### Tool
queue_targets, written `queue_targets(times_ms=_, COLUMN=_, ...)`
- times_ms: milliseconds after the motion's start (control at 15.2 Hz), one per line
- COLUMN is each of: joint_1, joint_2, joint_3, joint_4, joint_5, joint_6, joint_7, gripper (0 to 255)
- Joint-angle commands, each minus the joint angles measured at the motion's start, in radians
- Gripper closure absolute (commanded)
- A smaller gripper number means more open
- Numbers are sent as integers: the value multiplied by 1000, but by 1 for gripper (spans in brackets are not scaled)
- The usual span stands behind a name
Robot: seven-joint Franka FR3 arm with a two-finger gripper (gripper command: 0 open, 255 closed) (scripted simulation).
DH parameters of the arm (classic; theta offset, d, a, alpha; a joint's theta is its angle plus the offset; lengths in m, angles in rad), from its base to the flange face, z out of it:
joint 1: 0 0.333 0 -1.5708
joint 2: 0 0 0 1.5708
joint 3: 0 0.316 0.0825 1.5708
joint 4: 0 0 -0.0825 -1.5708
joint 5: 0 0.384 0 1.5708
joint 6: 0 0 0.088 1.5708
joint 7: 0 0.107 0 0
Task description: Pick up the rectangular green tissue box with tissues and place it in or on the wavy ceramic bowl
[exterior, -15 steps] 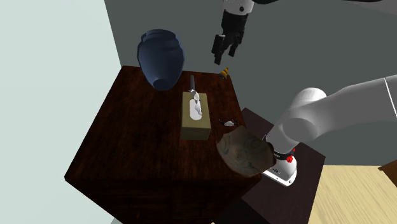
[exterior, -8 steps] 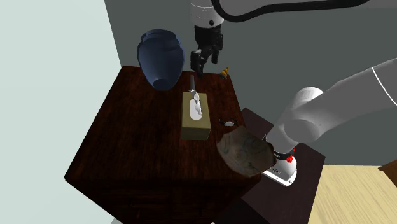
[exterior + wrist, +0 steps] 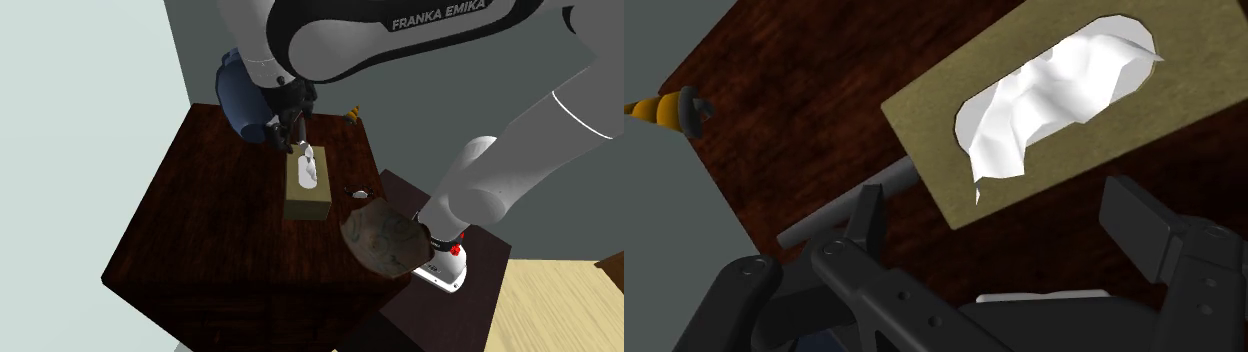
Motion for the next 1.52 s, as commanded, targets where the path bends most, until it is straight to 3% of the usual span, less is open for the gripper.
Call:
queue_targets(times_ms=0, joint_1=3, joint_2=7, joint_3=7, joint_4=-19, joint_5=-5, joint_6=18, joint_7=9, gripper=0)
queue_targets(times_ms=330, joint_1=1, joint_2=-8, joint_3=-2, joint_4=-104, joint_5=-5, joint_6=91, joint_7=5, gripper=0)
queue_targets(times_ms=858, joint_1=1, joint_2=-8, joint_3=-2, joint_4=-104, joint_5=-5, joint_6=91, joint_7=5, gripper=0)
queue_targets(times_ms=924, joint_1=1, joint_2=-8, joint_3=-2, joint_4=-104, joint_5=-5, joint_6=91, joint_7=5, gripper=255)
queue_targets(times_ms=1452, joint_1=1, joint_2=-8, joint_3=-2, joint_4=-104, joint_5=-5, joint_6=92, joint_7=5, gripper=255)
